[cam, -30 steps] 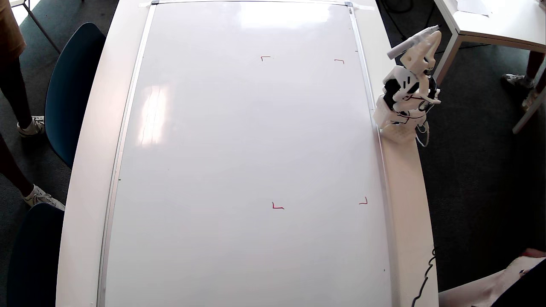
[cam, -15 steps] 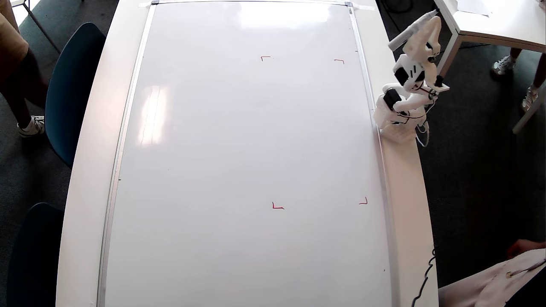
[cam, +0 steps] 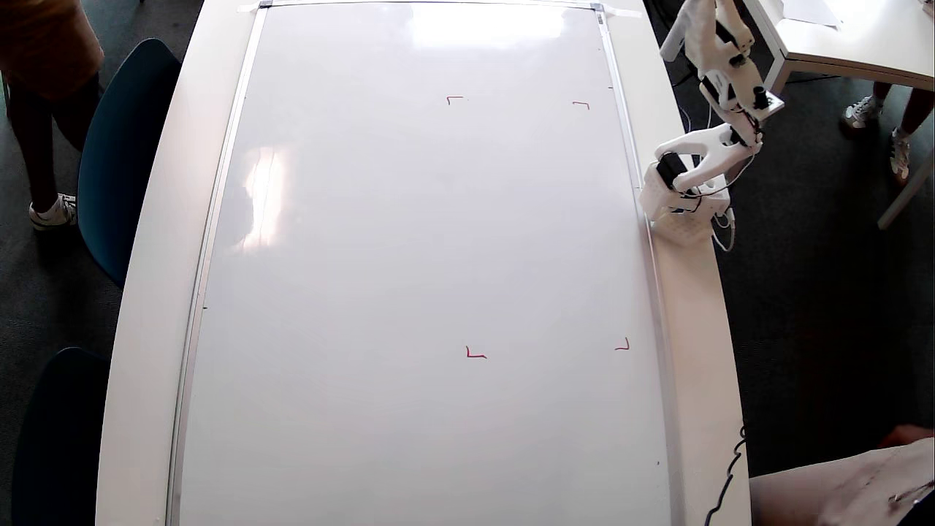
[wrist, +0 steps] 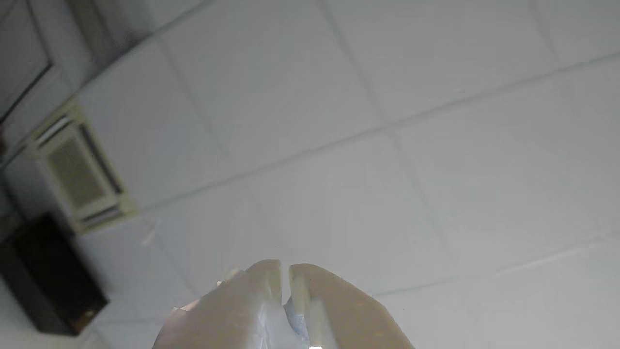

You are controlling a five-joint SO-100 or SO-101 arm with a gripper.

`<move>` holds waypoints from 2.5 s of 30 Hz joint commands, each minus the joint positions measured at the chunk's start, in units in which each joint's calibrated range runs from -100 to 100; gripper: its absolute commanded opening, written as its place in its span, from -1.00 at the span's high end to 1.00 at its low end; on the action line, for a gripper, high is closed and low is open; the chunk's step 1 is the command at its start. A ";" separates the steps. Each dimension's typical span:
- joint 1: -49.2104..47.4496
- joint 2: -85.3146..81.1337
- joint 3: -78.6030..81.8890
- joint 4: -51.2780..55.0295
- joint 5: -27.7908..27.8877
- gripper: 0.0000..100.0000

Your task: Draw on a whiteboard a robot head using a pen attached to the gripper

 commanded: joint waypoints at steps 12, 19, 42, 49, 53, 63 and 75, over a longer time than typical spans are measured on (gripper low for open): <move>-0.06 20.49 -13.86 12.04 0.21 0.98; 0.38 24.54 -22.67 47.74 0.21 0.98; -5.74 69.12 -56.09 102.22 5.80 0.98; -9.06 81.93 -58.45 101.44 20.06 0.98; -9.06 90.53 -66.72 101.44 23.36 0.98; -10.90 103.26 -75.62 101.87 34.27 0.98; -12.38 114.63 -86.79 101.35 34.64 0.98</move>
